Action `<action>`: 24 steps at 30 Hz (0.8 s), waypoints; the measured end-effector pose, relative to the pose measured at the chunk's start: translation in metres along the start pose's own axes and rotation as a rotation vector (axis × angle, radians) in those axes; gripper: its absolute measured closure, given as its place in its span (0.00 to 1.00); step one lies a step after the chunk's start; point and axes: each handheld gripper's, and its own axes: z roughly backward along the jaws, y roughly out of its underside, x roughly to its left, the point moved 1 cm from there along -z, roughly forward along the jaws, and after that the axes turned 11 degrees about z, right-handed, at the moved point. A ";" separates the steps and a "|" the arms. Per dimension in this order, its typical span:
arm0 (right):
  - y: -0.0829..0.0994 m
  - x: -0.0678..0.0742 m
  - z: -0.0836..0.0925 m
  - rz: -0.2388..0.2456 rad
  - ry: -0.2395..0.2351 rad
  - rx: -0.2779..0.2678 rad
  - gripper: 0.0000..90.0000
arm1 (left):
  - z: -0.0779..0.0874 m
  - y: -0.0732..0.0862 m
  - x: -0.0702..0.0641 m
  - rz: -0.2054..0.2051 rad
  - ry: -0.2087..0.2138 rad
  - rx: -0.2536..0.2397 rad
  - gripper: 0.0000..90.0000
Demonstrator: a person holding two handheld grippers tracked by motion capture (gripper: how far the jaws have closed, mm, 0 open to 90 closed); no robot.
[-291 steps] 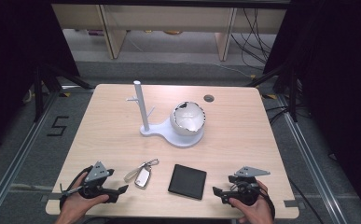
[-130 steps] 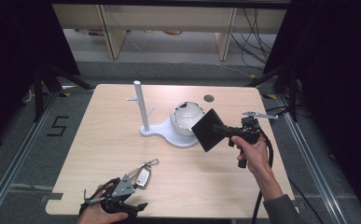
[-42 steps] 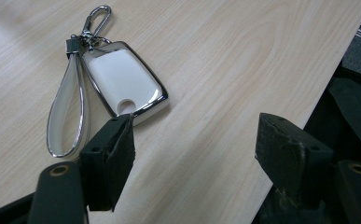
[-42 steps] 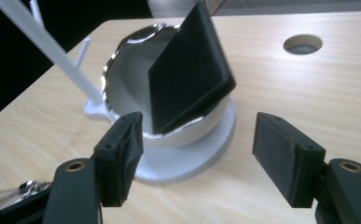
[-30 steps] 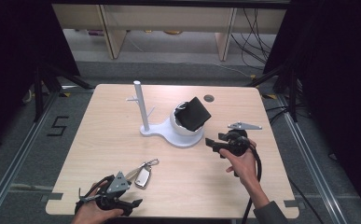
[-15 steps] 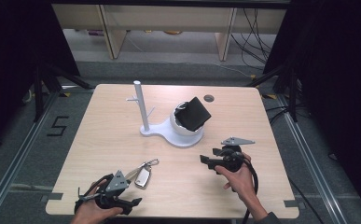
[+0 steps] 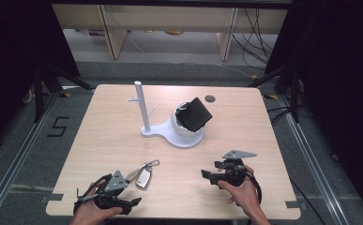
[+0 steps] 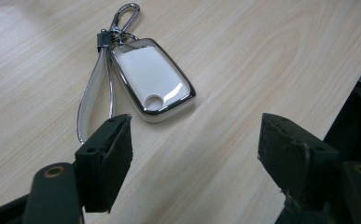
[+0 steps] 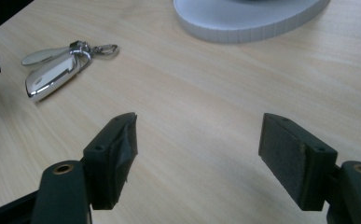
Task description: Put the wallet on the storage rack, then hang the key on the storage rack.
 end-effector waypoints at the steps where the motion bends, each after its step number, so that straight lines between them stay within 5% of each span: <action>1: 0.001 0.004 0.001 -0.026 0.003 0.010 0.32 | 0.000 0.000 0.001 0.000 -0.011 0.000 0.28; 8: 0.010 0.010 0.003 0.024 -0.011 0.022 0.29 | 0.003 -0.005 0.004 0.012 -0.017 -0.021 0.25; 16: 0.010 0.010 0.004 0.012 -0.008 0.032 0.30 | -0.002 -0.028 0.017 0.017 -0.035 -0.034 0.26; 22: 0.008 0.012 0.002 0.021 -0.030 0.018 0.31 | -0.021 -0.068 0.037 0.040 -0.073 0.022 0.29; 24: 0.008 0.013 0.002 0.030 -0.024 0.015 0.31 | -0.026 -0.078 0.042 0.011 -0.081 0.078 0.31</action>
